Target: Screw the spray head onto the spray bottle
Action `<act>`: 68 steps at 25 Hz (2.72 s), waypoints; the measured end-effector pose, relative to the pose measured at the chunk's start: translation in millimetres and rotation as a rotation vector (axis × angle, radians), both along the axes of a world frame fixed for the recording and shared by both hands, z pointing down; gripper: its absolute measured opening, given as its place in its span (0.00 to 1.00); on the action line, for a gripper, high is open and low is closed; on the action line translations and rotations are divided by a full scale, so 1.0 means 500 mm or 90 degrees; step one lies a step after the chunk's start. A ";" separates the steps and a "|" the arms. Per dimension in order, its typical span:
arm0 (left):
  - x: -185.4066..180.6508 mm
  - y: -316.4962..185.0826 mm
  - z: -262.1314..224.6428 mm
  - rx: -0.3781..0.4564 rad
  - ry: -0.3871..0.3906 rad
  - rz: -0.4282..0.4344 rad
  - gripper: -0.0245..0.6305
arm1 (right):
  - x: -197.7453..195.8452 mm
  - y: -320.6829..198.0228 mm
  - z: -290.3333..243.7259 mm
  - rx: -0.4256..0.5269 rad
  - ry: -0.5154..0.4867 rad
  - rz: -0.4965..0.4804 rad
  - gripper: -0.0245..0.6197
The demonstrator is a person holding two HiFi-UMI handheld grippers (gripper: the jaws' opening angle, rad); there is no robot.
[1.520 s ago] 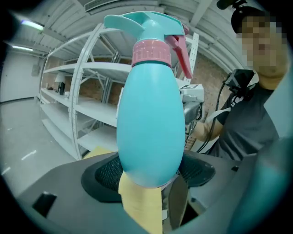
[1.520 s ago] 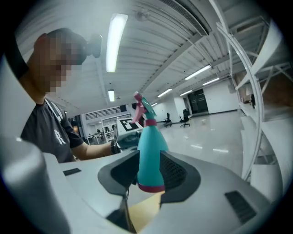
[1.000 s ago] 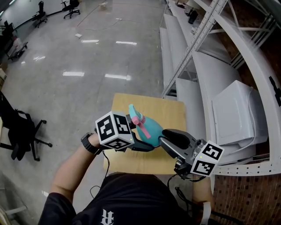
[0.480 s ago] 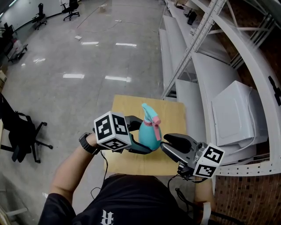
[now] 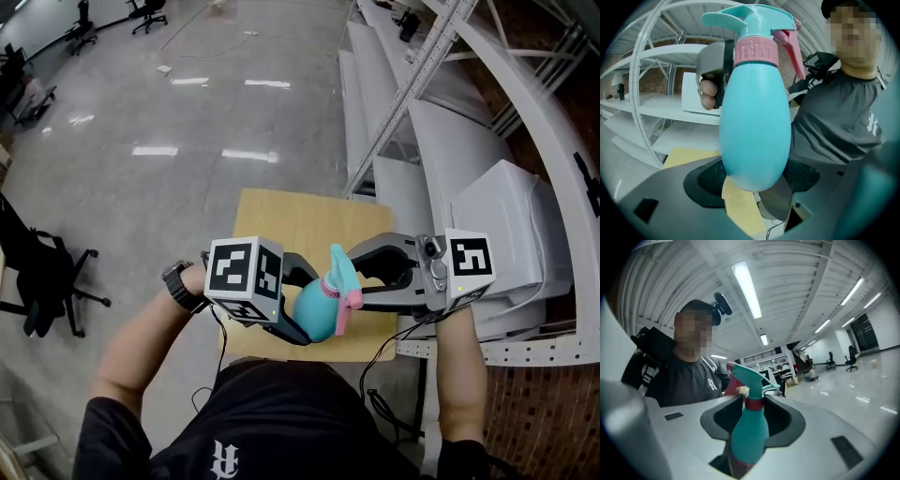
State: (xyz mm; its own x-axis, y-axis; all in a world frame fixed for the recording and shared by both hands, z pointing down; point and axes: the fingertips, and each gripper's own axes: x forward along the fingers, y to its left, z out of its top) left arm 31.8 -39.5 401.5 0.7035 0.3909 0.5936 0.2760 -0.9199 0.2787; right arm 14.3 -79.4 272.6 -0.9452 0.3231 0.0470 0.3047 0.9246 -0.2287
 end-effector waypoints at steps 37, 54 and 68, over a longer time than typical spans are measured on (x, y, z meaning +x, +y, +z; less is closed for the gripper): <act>-0.056 -0.091 0.153 0.049 -0.048 -0.300 0.60 | -0.072 -0.077 0.152 -0.009 0.042 0.580 0.23; 0.005 0.245 0.183 0.085 -0.036 -0.430 0.60 | 0.244 0.271 0.228 -0.253 -0.045 0.696 0.09; 0.273 0.603 0.099 0.121 -0.048 -0.565 0.60 | 0.452 0.585 0.189 -0.154 -0.039 0.598 0.04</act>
State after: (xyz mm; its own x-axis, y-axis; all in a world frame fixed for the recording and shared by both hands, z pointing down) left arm 168.4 261.8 451.0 0.6558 -0.3851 0.6493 -0.5683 -0.8180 0.0889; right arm 240.3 213.2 367.3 -0.8210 -0.5705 0.0200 -0.5162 0.7270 -0.4528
